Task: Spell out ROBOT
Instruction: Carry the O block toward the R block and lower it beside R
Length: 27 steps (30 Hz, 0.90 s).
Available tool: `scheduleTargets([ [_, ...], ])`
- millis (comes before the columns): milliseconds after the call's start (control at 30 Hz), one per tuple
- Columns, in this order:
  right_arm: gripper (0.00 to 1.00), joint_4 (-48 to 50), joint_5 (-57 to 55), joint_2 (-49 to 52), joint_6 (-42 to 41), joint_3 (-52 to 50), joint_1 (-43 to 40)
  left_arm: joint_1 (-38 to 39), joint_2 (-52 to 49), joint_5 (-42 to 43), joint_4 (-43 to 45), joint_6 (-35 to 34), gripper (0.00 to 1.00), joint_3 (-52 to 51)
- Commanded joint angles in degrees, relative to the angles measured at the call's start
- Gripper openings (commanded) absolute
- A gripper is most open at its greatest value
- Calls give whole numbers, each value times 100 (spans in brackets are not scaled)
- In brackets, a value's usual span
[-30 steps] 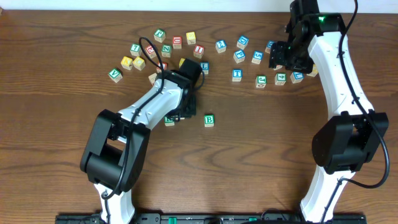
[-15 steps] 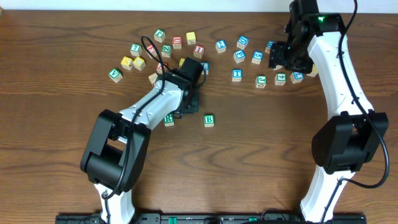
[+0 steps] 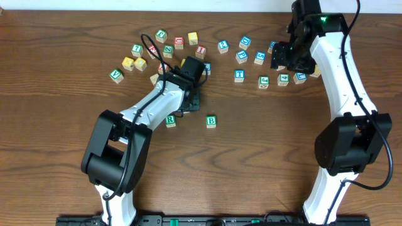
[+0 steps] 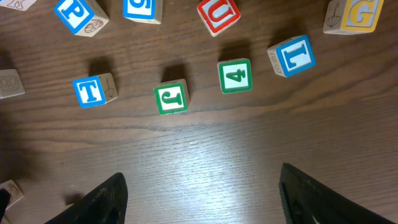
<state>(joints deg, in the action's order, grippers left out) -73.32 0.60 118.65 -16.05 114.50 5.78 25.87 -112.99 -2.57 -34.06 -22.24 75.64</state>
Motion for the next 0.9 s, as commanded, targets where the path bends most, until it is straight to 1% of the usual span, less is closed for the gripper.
scheduleTargets([
  [0, 73, 2, -44, -87, 46, 87, 33, -31, -103, -116, -9, 57, 39, -20],
  [133, 73, 4, -44, -87, 44, 87, 33, -31, -103, -116, -11, 81, 38, -20],
  [267, 73, 2, -44, -87, 46, 87, 31, -48, -57, -116, -24, 83, 33, -9],
  [433, 73, 2, -44, -87, 46, 87, 33, -57, -57, -116, 55, 444, 32, -2],
  [600, 73, 0, -44, -87, 46, 87, 33, -57, -57, -116, 55, 664, 31, -2],
  [833, 73, -2, -44, -87, 46, 87, 33, -57, -57, -116, 57, 721, 33, -2],
  [867, 73, 0, -44, -87, 46, 87, 33, -57, -57, -114, 57, 721, 37, -2],
])
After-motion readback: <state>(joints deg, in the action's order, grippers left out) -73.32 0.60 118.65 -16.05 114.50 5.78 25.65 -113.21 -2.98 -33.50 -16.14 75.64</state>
